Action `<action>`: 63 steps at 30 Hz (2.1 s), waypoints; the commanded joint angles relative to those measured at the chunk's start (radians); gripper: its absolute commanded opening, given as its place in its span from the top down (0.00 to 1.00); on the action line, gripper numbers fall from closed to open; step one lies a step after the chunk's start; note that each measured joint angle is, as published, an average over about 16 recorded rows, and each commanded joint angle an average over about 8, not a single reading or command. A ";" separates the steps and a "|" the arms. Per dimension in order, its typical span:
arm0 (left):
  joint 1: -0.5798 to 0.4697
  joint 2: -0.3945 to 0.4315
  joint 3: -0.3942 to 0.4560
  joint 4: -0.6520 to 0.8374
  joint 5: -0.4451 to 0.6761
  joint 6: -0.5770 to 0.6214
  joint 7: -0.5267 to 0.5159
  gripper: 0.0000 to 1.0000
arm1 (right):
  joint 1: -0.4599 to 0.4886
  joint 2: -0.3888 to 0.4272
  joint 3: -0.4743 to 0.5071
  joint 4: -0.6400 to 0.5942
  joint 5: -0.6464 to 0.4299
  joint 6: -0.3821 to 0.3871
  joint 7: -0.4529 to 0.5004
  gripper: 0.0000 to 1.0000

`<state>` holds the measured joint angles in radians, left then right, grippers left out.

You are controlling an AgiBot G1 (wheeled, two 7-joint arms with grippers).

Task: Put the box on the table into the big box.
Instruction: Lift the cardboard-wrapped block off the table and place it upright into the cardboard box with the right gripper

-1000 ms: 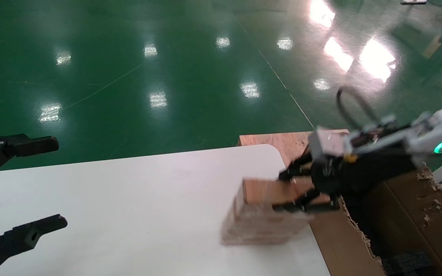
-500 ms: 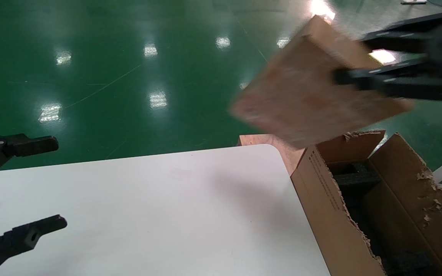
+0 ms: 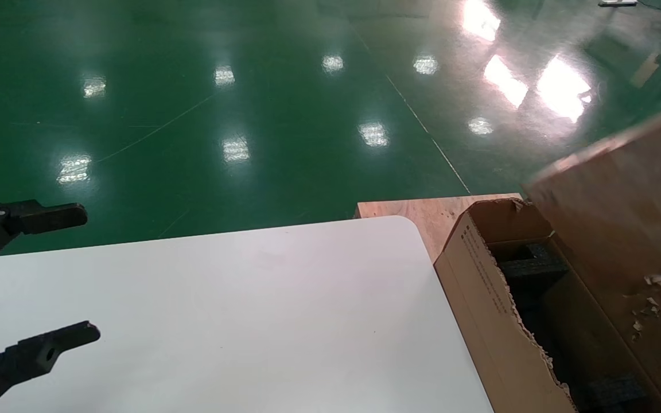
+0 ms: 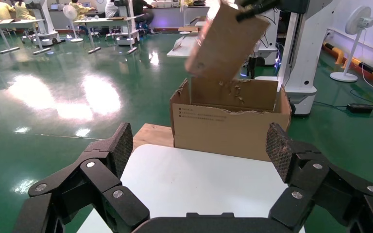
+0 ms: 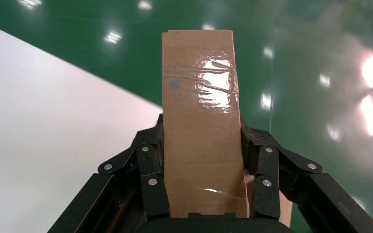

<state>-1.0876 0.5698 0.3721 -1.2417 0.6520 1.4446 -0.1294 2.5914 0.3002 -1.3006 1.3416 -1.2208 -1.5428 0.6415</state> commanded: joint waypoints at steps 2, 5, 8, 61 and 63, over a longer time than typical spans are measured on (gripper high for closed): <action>0.000 0.000 0.000 0.000 0.000 0.000 0.000 0.00 | -0.028 0.064 -0.015 -0.001 -0.001 0.022 -0.010 1.00; 0.000 0.000 0.000 0.000 0.000 0.000 0.000 0.00 | -0.021 0.109 -0.080 -0.003 -0.002 0.077 -0.027 1.00; 0.000 0.000 0.000 0.000 0.000 0.000 0.000 0.00 | -0.001 0.146 -0.156 -0.008 -0.005 0.142 -0.048 1.00; 0.000 0.000 0.000 0.000 0.000 0.000 0.000 0.00 | 0.267 0.092 -0.749 -0.627 0.150 0.371 -0.413 1.00; 0.000 0.000 0.000 0.000 0.000 0.000 0.000 0.00 | 0.270 0.089 -0.772 -0.641 0.168 0.380 -0.424 1.00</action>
<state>-1.0876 0.5697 0.3723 -1.2417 0.6519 1.4446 -0.1293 2.8594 0.3866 -2.0734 0.6993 -1.0535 -1.1630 0.2158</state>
